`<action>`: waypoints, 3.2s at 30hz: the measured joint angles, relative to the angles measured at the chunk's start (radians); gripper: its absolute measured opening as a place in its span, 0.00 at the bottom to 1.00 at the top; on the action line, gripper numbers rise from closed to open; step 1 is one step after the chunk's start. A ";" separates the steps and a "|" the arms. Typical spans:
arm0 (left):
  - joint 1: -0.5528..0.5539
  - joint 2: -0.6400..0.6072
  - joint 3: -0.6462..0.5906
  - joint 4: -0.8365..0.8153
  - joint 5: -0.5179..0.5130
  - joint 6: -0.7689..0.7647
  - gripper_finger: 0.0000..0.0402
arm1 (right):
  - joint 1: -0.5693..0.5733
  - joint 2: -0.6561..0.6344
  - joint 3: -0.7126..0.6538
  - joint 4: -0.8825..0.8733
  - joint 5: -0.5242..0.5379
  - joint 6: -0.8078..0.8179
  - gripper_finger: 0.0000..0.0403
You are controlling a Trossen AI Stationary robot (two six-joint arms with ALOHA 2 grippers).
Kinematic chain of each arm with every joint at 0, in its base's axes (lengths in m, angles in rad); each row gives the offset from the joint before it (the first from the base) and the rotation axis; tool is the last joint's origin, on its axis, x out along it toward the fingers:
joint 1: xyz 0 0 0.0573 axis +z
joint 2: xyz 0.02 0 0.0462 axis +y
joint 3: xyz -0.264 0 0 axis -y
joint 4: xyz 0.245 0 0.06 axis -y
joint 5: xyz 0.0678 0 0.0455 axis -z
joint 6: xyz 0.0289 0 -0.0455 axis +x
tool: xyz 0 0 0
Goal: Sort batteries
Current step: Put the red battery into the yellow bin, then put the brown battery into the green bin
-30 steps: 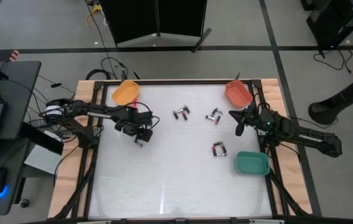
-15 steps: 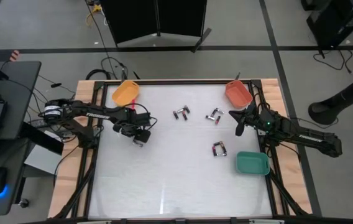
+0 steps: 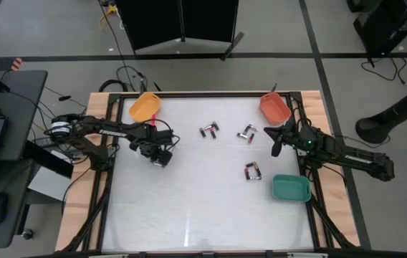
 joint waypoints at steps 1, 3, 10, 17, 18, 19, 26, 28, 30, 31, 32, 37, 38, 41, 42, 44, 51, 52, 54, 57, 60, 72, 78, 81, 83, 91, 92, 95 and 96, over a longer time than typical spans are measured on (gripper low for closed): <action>0.000 0.000 0.000 -0.007 0.005 0.000 0.12 | 0.000 0.000 0.000 0.000 0.000 0.000 0.07; 0.000 -0.005 0.006 -0.033 0.014 0.002 0.12 | 0.000 0.000 0.000 0.000 0.000 0.000 0.07; -0.001 -0.020 0.086 -0.178 -0.009 0.028 0.12 | 0.000 0.000 0.000 0.000 0.000 0.000 0.07; 0.030 -0.026 0.241 -0.298 -0.116 0.112 0.12 | 0.000 0.000 0.000 0.000 0.000 0.000 0.07; 0.042 -0.026 0.267 -0.292 -0.128 0.128 0.12 | 0.000 0.000 0.000 0.001 0.000 0.000 0.07; 0.059 -0.026 0.292 -0.283 -0.140 0.147 0.12 | 0.000 0.000 0.000 0.001 0.000 0.000 0.07; 0.242 -0.027 0.401 -0.313 -0.183 0.306 0.12 | 0.000 0.000 0.000 0.001 0.000 0.000 0.07; 0.309 -0.027 0.409 -0.310 -0.187 0.359 0.12 | 0.000 0.000 0.000 0.000 0.000 0.000 0.07; 0.378 -0.027 0.412 -0.299 -0.198 0.415 0.12 | 0.000 0.000 0.000 0.001 0.000 0.000 0.07; 0.412 -0.026 0.412 -0.298 -0.207 0.443 0.12 | 0.000 0.000 0.000 0.000 0.000 0.000 0.07; 0.444 -0.020 0.412 -0.295 -0.217 0.467 0.12 | 0.000 0.000 0.000 0.000 0.000 0.000 0.07; 0.573 0.039 0.412 -0.226 -0.222 0.583 0.12 | 0.000 0.000 0.000 0.001 0.000 0.000 0.07; 0.593 0.058 0.412 -0.212 -0.222 0.606 0.12 | 0.000 0.000 0.000 0.000 0.000 0.000 0.07; 0.653 0.118 0.412 -0.173 -0.222 0.665 0.12 | 0.000 0.000 0.000 0.001 0.000 0.000 0.07; 0.671 0.140 0.412 -0.156 -0.222 0.678 0.12 | 0.000 0.000 0.000 0.001 0.000 0.000 0.07; 0.698 0.179 0.412 -0.116 -0.219 0.701 0.12 | 0.000 0.000 0.000 0.001 0.000 0.000 0.07; 0.728 0.285 0.412 -0.085 -0.184 0.734 0.13 | 0.000 0.000 0.000 0.001 0.000 0.000 0.07; 0.728 0.293 0.412 -0.087 -0.184 0.744 0.14 | 0.000 0.000 0.000 0.001 0.000 0.000 0.07; 0.727 0.302 0.412 -0.094 -0.183 0.758 0.17 | 0.000 0.000 0.000 0.001 0.000 0.000 0.07; 0.721 0.295 0.412 -0.090 -0.183 0.772 0.21 | 0.000 0.000 0.000 0.001 0.000 0.000 0.07; 0.718 0.272 0.412 -0.090 -0.187 0.777 0.24 | 0.000 0.000 0.000 0.001 0.000 0.000 0.07; 0.637 0.038 0.407 -0.037 -0.285 0.783 0.24 | 0.000 0.000 0.000 0.000 0.000 -0.004 0.07; 0.505 -0.131 0.292 0.247 -0.287 0.786 0.18 | 0.000 0.000 0.000 0.001 0.000 -0.143 0.07; 0.416 -0.198 0.186 0.484 -0.237 0.825 0.12 | -0.001 0.000 0.000 0.001 0.000 -0.163 0.07; 0.356 -0.221 0.116 0.655 -0.177 0.841 0.07 | -0.002 0.000 0.000 0.001 0.000 -0.161 0.07; 0.205 -0.209 -0.133 1.333 0.074 0.925 0.03 | -0.002 0.000 0.000 0.004 0.000 -0.158 0.07; 0.196 -0.206 -0.157 1.393 0.118 0.936 0.03 | -0.002 0.000 0.000 0.011 0.000 -0.158 0.07; 0.171 -0.204 -0.213 1.542 0.227 0.966 0.03 | -0.002 0.000 0.000 0.037 0.000 -0.158 0.07; 0.166 -0.204 -0.229 1.581 0.256 0.967 0.03 | -0.002 0.000 0.000 0.053 0.000 -0.158 0.07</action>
